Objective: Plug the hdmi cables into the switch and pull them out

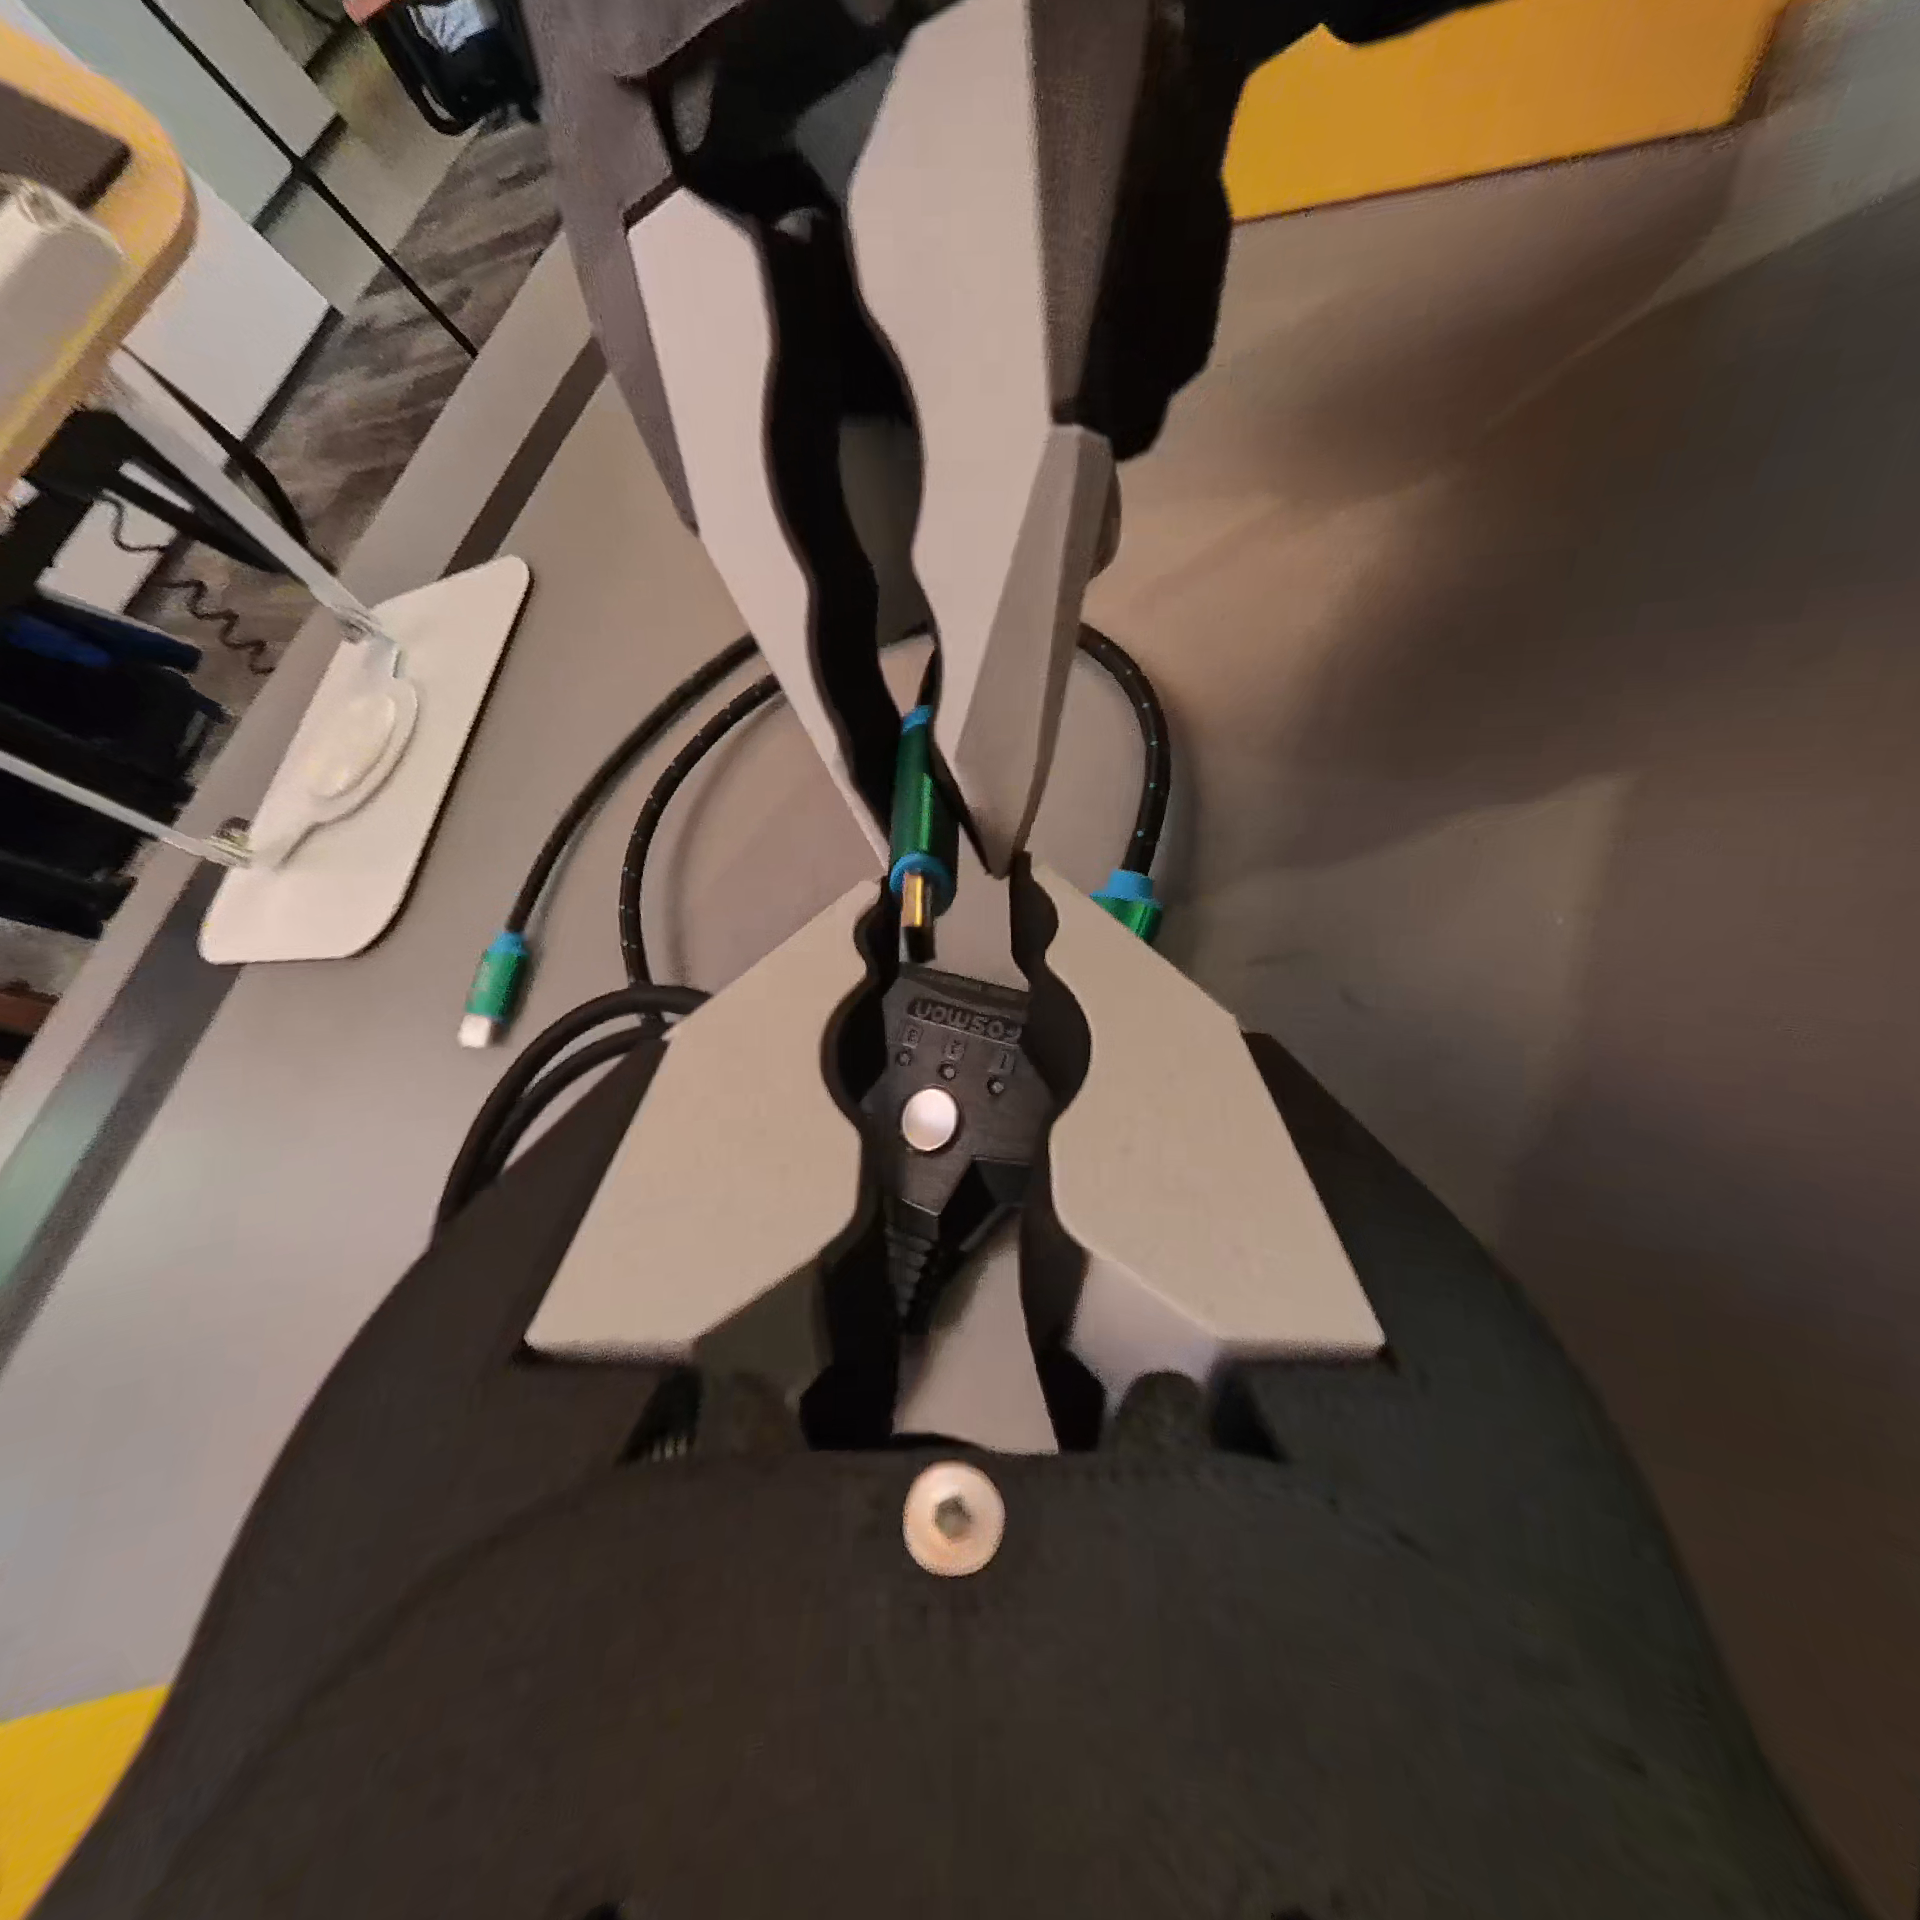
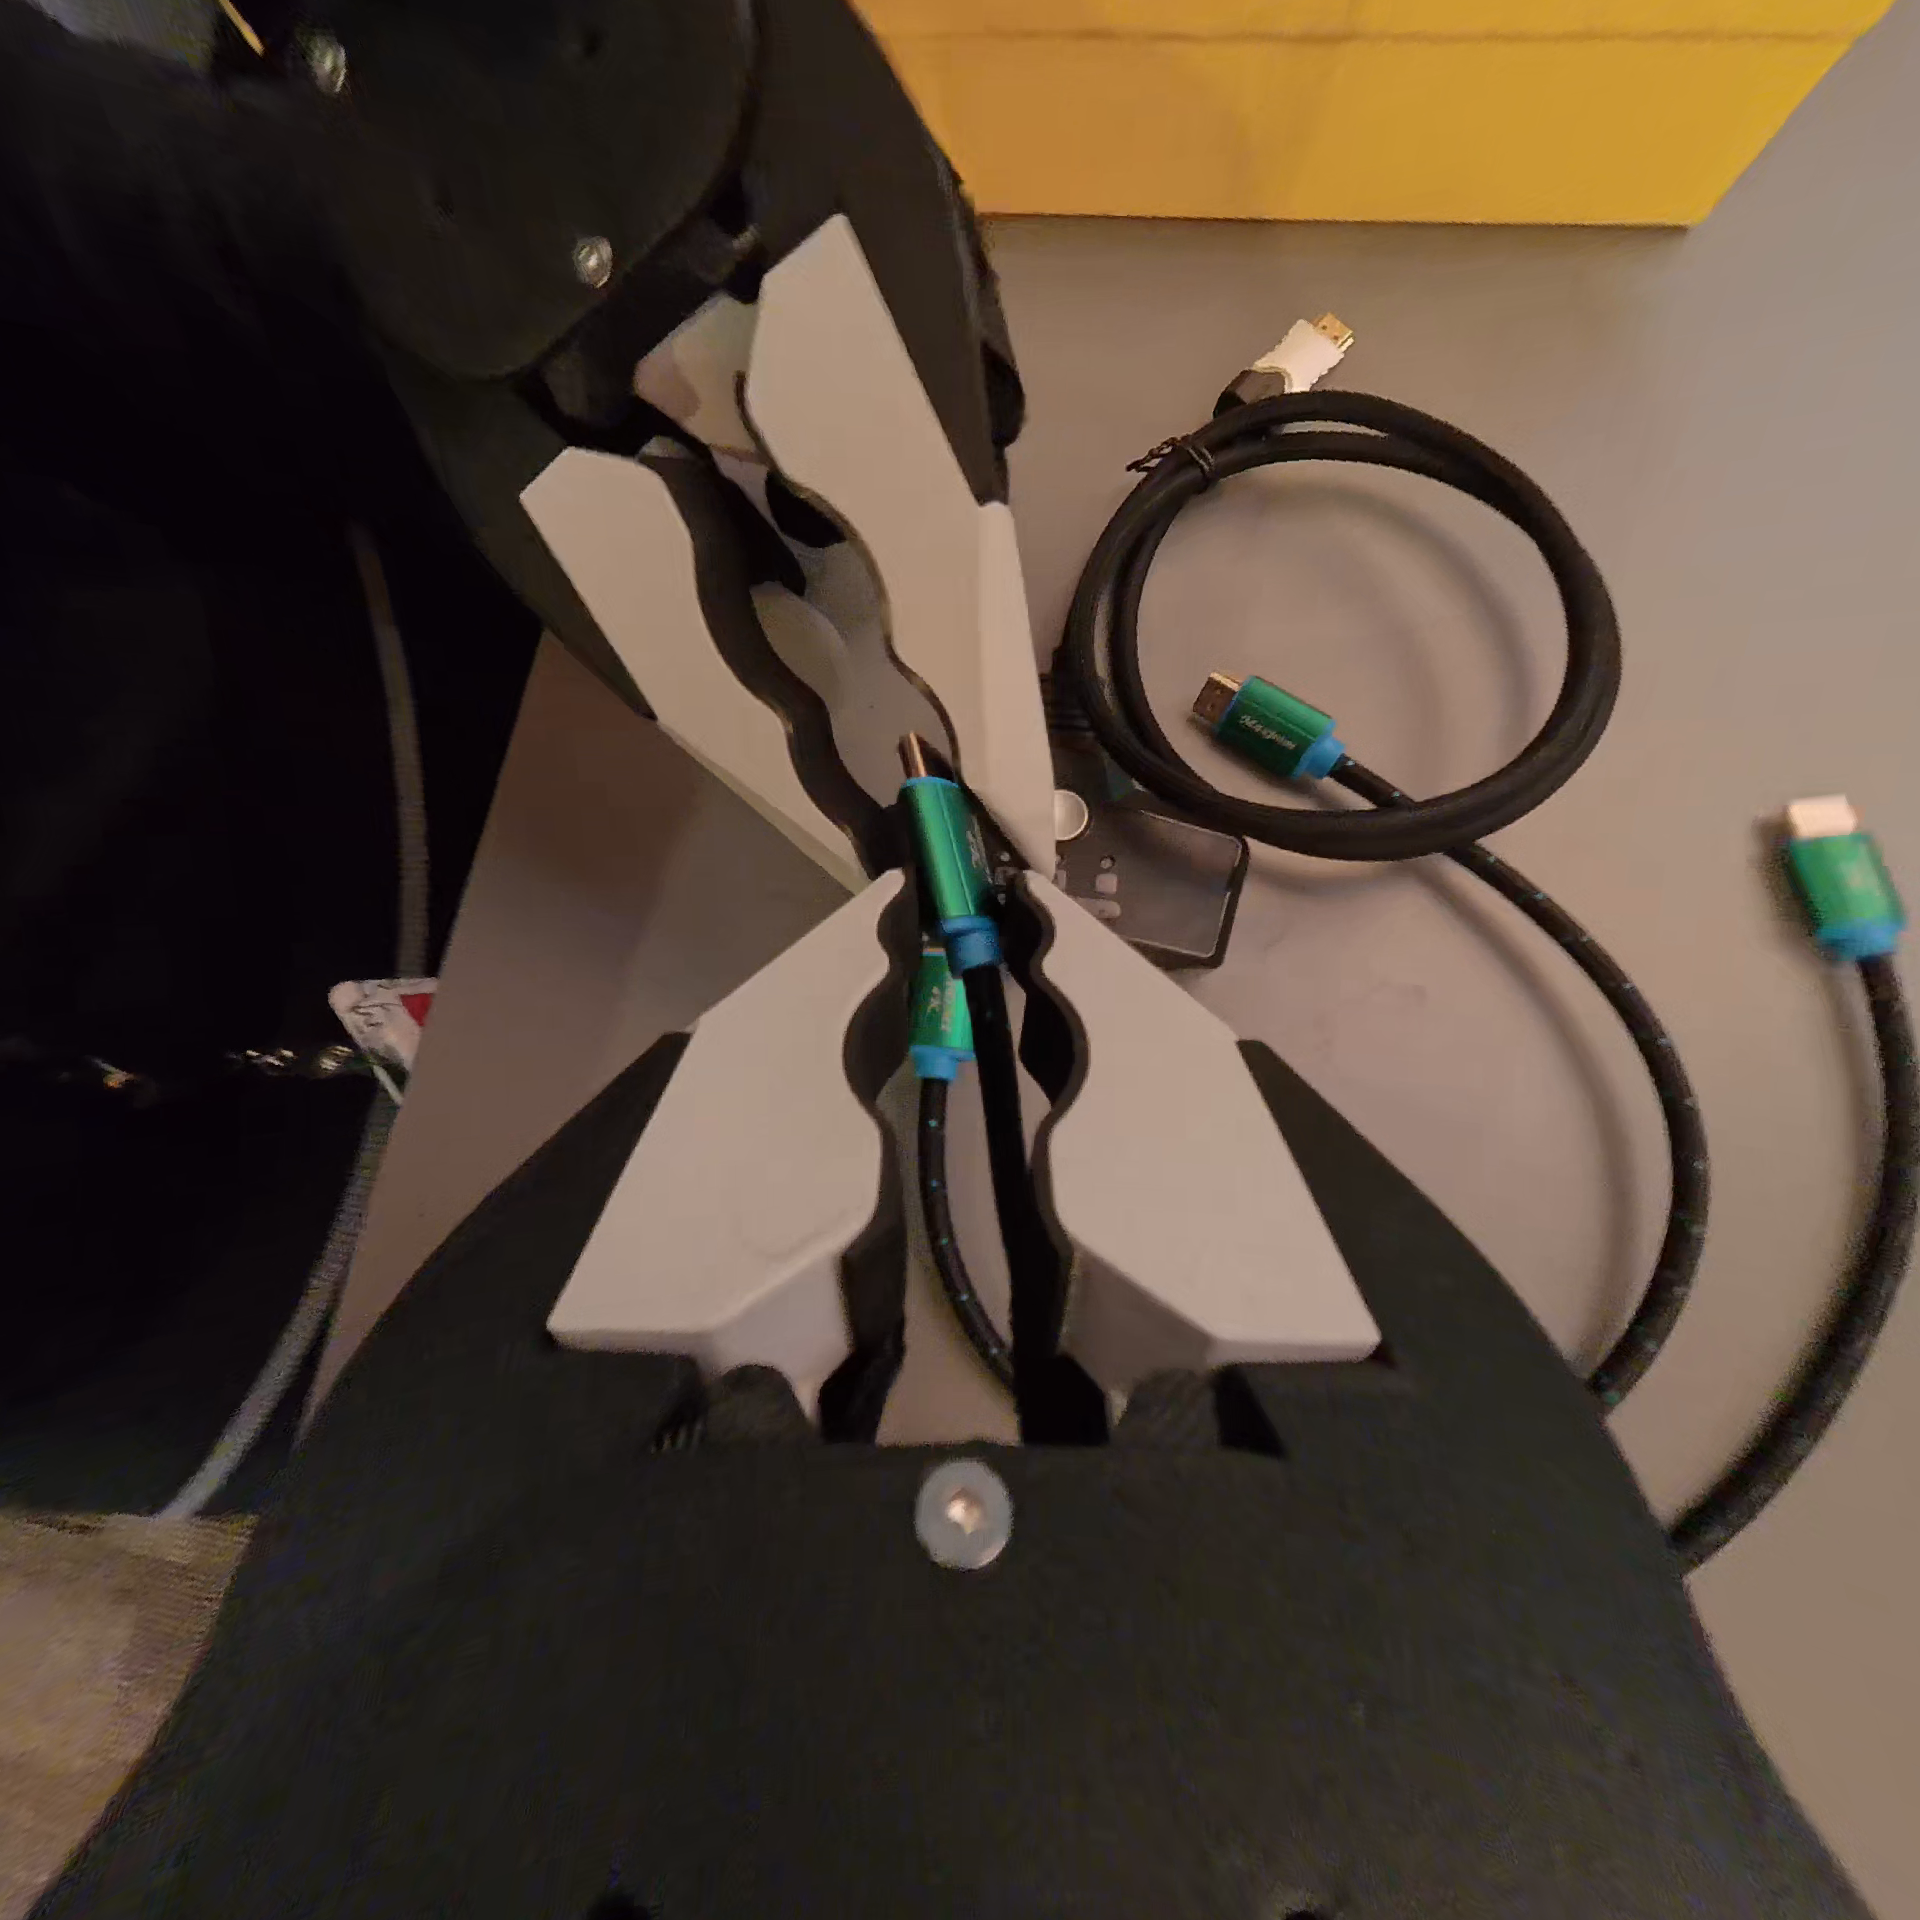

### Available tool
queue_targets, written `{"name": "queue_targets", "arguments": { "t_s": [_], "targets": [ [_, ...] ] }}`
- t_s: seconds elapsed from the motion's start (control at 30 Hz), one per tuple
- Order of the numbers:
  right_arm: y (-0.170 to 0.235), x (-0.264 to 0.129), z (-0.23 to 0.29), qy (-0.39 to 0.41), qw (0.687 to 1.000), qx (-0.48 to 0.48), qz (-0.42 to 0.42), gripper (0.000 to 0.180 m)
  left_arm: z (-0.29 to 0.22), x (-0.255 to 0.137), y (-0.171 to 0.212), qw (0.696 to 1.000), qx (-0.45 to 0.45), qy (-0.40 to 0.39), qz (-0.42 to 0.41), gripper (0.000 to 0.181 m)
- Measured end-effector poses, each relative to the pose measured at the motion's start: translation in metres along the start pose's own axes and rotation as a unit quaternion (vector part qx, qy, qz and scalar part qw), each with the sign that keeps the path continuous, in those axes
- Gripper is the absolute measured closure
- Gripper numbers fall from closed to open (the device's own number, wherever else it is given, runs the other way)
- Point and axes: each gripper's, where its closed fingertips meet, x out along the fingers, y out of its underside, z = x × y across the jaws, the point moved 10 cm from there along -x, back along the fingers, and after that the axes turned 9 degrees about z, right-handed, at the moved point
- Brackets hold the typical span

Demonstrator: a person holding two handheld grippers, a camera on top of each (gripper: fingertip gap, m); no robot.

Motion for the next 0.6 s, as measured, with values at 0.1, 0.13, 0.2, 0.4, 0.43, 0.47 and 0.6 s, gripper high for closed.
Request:
{"name": "queue_targets", "arguments": {
  "t_s": [0.1, 0.13, 0.2, 0.4, 0.43, 0.47, 0.6],
  "targets": [
    [0.003, -0.006, -0.003, -0.041, 0.999, 0.034, -0.014, 0.165, -0.001, -0.004, -0.004, 0.999, 0.024, -0.020, -0.006, 0.167],
    [0.003, -0.007, -0.002, -0.051, 0.998, 0.032, -0.014, 0.166, 0.000, -0.005, -0.005, 0.999, 0.030, -0.035, -0.010, 0.175],
    [0.003, -0.006, 0.000, -0.061, 0.998, 0.028, -0.017, 0.167, -0.001, -0.007, -0.005, 0.999, 0.033, -0.023, -0.008, 0.174],
    [0.005, -0.003, -0.003, -0.080, 0.995, 0.050, -0.026, 0.167, -0.003, -0.008, -0.005, 0.998, 0.046, -0.049, 0.006, 0.174],
    [0.005, -0.003, -0.004, -0.083, 0.995, 0.053, -0.027, 0.167, -0.003, -0.008, -0.005, 0.997, 0.053, -0.055, 0.009, 0.175],
    [0.005, -0.002, -0.004, -0.086, 0.994, 0.056, -0.029, 0.166, -0.003, -0.009, -0.005, 0.997, 0.056, -0.060, 0.012, 0.175],
    [0.007, -0.005, -0.008, -0.131, 0.985, 0.090, -0.071, 0.161, -0.003, -0.012, -0.007, 0.994, 0.070, -0.083, 0.005, 0.175]
  ]
}}
